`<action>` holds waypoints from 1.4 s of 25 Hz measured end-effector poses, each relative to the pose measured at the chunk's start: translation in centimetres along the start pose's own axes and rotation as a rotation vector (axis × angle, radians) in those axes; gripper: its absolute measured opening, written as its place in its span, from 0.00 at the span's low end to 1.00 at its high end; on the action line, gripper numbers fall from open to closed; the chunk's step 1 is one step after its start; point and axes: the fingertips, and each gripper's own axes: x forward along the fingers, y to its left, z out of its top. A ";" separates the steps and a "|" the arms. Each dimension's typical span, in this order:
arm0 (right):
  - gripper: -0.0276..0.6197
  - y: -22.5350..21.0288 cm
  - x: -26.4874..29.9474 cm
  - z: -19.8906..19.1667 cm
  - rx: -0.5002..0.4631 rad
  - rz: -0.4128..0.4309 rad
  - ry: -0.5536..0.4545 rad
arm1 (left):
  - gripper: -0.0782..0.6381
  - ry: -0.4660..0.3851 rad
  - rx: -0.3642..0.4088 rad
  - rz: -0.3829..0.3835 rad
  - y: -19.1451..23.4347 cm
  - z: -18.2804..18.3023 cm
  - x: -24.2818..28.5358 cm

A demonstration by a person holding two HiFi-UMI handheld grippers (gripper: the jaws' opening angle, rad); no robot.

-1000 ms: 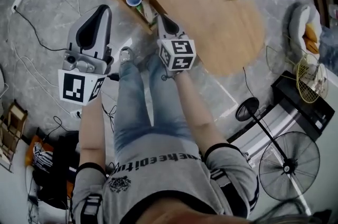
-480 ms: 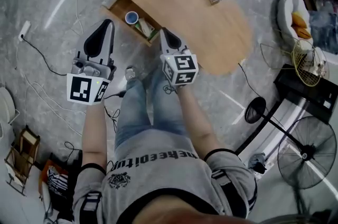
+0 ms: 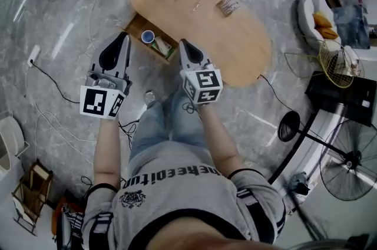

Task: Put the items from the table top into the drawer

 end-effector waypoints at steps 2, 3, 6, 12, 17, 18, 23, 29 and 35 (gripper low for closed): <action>0.05 0.3 -0.7 1.2 -0.008 -0.004 -0.017 | 0.13 -0.001 0.004 -0.005 -0.1 0.8 -0.3; 0.05 0.5 -1.1 1.8 -0.011 -0.007 -0.026 | 0.13 0.000 0.008 -0.008 -0.2 1.1 -0.4; 0.05 0.8 -2.2 3.7 -0.023 -0.018 -0.057 | 0.13 -0.006 0.018 -0.021 -0.6 2.4 -0.7; 0.05 1.3 -4.5 7.1 -0.049 -0.058 -0.125 | 0.13 -0.039 0.025 -0.055 -1.4 5.0 -1.1; 0.05 1.7 -6.3 9.6 -0.072 -0.092 -0.179 | 0.13 -0.062 0.024 -0.061 -1.3 6.9 -1.4; 0.05 1.7 -6.6 10.1 -0.076 -0.098 -0.189 | 0.13 -0.065 0.021 -0.059 -1.3 7.2 -1.5; 0.05 2.2 -8.7 12.1 -0.103 -0.133 -0.242 | 0.13 -0.098 0.022 -0.062 -1.1 8.2 -2.4; 0.05 2.9 -10.8 14.2 -0.136 -0.157 -0.295 | 0.13 -0.137 0.030 -0.055 -0.9 9.7 -3.2; 0.05 3.7 -12.3 15.6 -0.161 -0.166 -0.326 | 0.13 -0.161 0.036 -0.051 -1.2 11.1 -3.8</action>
